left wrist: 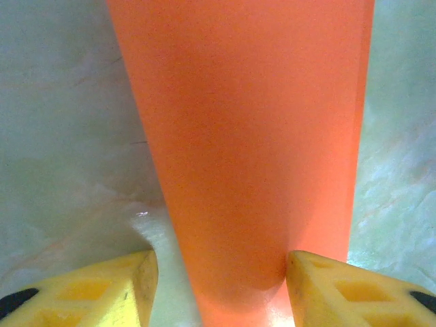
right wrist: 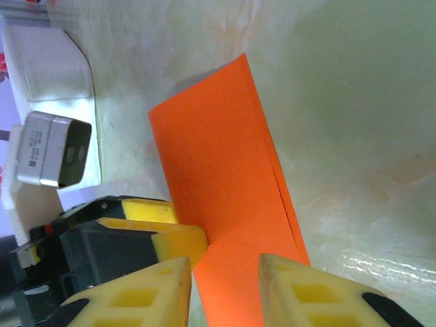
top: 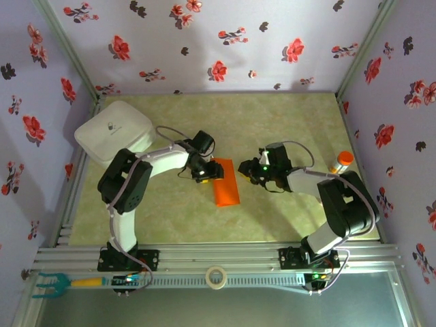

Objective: Fold a paper plane with a square sheet of paper (pick it up from the middle)
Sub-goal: First fold the square sheet of paper in half at the center of the table.

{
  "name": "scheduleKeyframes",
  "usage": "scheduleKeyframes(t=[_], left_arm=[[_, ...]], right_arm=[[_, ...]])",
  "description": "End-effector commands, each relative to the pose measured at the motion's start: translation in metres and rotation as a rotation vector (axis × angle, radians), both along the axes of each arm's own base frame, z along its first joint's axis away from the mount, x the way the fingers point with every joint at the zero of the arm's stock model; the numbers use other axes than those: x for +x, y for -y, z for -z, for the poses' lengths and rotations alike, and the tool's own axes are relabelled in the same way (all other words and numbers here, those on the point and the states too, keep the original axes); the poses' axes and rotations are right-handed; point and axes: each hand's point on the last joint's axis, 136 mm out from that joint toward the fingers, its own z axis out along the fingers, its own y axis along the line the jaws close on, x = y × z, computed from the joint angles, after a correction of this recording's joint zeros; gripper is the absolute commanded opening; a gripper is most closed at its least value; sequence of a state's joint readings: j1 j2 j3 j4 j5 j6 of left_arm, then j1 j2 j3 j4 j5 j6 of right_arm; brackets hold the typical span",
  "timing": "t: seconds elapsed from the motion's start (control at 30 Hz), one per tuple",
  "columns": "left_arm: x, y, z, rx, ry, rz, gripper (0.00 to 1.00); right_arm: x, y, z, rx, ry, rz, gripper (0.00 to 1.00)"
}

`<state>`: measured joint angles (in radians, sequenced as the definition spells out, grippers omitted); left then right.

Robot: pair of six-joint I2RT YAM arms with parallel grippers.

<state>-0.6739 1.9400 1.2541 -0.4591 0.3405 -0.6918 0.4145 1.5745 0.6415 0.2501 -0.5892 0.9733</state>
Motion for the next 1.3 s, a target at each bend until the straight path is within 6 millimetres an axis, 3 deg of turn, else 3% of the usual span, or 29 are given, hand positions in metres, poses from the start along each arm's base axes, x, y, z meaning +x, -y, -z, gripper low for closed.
scheduleKeyframes(t=[0.0, 0.2, 0.5, 0.63, 0.8, 0.97, 1.07, 1.27], left_arm=[[-0.002, -0.005, 0.009, 0.034, -0.023, 0.027, 0.54], [0.001, -0.003, 0.011, 0.026, -0.017, 0.008, 0.54], [-0.001, -0.003, 0.012, 0.028, -0.019, 0.02, 0.54], [0.001, -0.003, 0.008, 0.026, -0.008, 0.013, 0.54], [0.007, -0.002, -0.014, -0.023, 0.063, -0.024, 0.58], [0.01, 0.008, -0.037, -0.154, 0.124, -0.07, 0.59], [0.01, 0.012, -0.04, -0.232, 0.128, -0.098, 0.58], [0.003, 0.008, -0.025, -0.219, 0.078, -0.11, 0.57]], right_arm=[[0.001, -0.012, -0.002, 0.01, 0.003, -0.047, 0.23], [-0.001, -0.024, 0.007, -0.007, -0.02, -0.099, 0.13], [-0.007, -0.032, 0.039, -0.092, -0.1, -0.156, 0.09], [-0.016, -0.022, 0.062, -0.188, -0.164, -0.143, 0.1], [-0.031, -0.006, 0.079, -0.27, -0.231, -0.082, 0.09], [-0.04, -0.003, 0.08, -0.272, -0.261, 0.001, 0.07], [-0.041, -0.005, 0.081, -0.241, -0.267, 0.053, 0.07], [-0.041, -0.004, 0.083, -0.243, -0.266, 0.064, 0.07]])
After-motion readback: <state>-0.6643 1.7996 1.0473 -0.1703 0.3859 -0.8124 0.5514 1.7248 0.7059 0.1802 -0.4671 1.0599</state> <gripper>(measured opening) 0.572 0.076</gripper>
